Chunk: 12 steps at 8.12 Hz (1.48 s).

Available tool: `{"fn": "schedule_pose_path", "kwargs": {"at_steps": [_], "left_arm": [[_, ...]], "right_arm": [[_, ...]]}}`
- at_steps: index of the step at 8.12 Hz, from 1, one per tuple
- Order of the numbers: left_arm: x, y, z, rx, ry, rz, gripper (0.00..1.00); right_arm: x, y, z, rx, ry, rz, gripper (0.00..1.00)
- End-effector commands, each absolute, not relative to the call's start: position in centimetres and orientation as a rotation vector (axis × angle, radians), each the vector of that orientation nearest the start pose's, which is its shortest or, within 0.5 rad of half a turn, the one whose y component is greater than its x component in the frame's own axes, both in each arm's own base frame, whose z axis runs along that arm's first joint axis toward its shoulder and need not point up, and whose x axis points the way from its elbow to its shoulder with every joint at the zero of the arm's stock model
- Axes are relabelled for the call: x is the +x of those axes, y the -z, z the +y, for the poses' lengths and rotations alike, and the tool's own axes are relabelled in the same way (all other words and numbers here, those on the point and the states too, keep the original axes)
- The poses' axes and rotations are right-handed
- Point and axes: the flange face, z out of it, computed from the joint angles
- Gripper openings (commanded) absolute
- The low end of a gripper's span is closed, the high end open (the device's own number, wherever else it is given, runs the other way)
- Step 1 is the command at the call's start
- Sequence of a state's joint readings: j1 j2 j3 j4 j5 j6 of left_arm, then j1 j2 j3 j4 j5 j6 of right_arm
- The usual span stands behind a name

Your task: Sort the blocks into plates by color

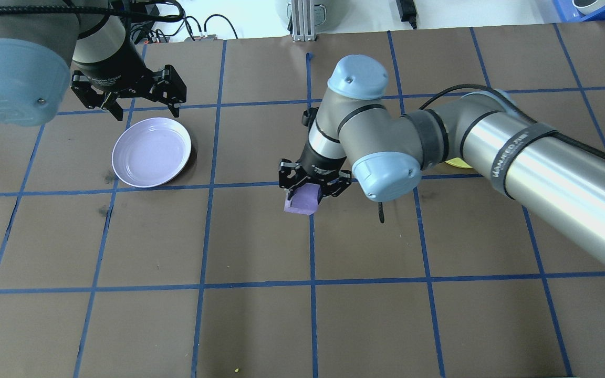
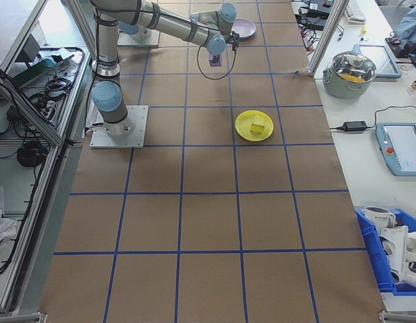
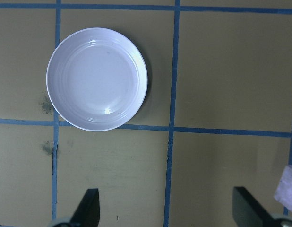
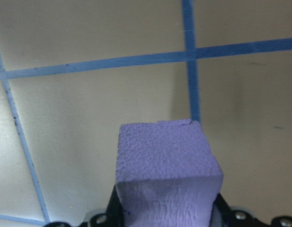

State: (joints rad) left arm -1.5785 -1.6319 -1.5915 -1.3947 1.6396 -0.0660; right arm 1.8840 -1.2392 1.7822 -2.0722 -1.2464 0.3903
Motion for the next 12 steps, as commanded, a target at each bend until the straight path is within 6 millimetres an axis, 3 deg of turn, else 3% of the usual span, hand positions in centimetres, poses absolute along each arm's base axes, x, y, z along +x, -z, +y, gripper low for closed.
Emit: {"fn": "schedule_pose_path", "kwargs": {"at_steps": [1,2,4,5,6,7,9,10,12], "left_arm": [[-13.2,-46.7,-52.3,-0.094,0.150,3.082,1.00],[-13.2,-46.5,-52.2,-0.094,0.145,3.082,1.00],[-13.8,-46.5,-51.9,-0.097,0.140,3.136,1.00],[-13.7,-46.1,-52.0,-0.094,0.128,3.129,1.00],[-13.7,-45.5,-52.5,-0.092,0.123,3.129,1.00],[-13.8,-44.7,-53.0,-0.070,0.102,3.131,1.00],[-14.6,-42.8,-53.8,0.232,0.051,3.134,1.00],[-15.7,-40.3,-53.9,0.333,-0.019,3.125,1.00],[-17.8,-37.4,-53.5,0.475,-0.108,3.112,1.00]], "right_arm": [[41.7,-24.8,-47.0,0.054,-0.125,2.800,0.67],[42.0,-24.7,-47.4,0.070,-0.127,2.798,0.68],[41.8,-25.0,-47.7,0.080,-0.115,2.803,1.00],[41.3,-25.8,-48.6,0.094,-0.088,2.809,1.00],[39.4,-26.8,-50.2,0.120,-0.054,2.814,1.00],[35.9,-28.1,-52.4,0.160,0.002,2.834,1.00],[28.0,-31.2,-54.3,0.130,0.005,2.944,1.00],[24.4,-33.5,-53.6,0.134,-0.034,3.014,1.00],[18.0,-39.2,-51.0,0.159,-0.088,3.105,1.00]]}}
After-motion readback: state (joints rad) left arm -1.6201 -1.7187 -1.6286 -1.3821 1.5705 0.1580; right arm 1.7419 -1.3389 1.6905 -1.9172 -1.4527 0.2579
